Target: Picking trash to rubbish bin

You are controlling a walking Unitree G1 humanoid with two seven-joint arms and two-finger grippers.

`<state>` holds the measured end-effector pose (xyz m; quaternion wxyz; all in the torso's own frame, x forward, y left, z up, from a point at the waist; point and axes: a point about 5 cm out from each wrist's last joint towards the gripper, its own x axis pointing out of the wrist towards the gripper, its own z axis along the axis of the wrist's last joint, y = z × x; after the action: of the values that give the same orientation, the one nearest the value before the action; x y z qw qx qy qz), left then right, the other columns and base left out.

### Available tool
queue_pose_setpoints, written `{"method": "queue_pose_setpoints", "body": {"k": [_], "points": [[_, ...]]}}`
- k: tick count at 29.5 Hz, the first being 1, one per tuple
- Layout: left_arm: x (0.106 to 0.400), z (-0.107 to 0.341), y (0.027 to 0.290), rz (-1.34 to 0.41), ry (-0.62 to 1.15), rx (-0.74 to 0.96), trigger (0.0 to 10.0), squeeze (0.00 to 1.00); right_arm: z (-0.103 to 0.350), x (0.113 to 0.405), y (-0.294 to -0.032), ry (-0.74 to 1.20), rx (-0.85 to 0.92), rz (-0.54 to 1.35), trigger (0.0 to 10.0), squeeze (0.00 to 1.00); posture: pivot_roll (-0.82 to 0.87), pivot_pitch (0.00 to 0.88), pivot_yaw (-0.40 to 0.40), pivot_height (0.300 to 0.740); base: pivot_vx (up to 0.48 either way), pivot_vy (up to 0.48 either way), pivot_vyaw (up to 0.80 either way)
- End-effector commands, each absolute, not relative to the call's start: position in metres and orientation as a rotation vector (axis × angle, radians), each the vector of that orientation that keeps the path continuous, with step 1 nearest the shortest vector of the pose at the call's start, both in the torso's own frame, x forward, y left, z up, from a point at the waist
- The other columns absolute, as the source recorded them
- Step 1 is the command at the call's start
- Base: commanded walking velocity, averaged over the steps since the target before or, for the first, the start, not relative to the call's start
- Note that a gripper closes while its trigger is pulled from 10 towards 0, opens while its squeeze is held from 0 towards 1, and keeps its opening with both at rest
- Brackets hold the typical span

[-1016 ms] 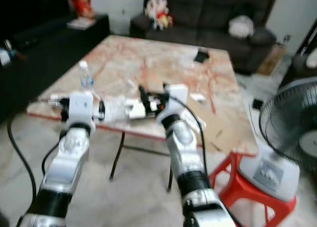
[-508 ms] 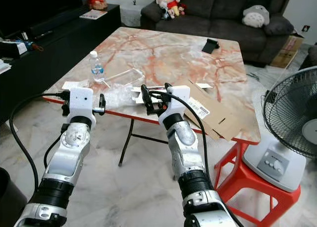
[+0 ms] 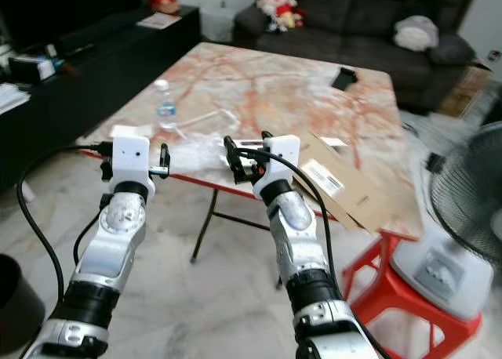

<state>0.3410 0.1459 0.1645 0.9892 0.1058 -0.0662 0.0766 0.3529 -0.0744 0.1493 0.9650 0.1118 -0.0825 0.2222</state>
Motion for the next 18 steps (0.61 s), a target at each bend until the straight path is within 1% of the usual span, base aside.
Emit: {"method": "queue_pose_setpoints", "body": {"k": [1, 18], "points": [[0.3428, 0.1685, 0.1435, 0.154, -0.15, 0.2, 10.0, 0.0, 0.1549, 0.3553, -0.0783, -0.182, 0.231, 0.44, 10.0, 0.0, -0.01, 0.026, -0.061, 0.74, 0.371, 0.0, 0.0], [0.3427, 0.1695, 0.1408, 0.145, -0.162, 0.203, 10.0, 0.0, 0.1542, 0.3558, -0.0761, -0.163, 0.244, 0.451, 10.0, 0.0, -0.01, 0.023, -0.064, 0.74, 0.37, 0.0, 0.0]]}}
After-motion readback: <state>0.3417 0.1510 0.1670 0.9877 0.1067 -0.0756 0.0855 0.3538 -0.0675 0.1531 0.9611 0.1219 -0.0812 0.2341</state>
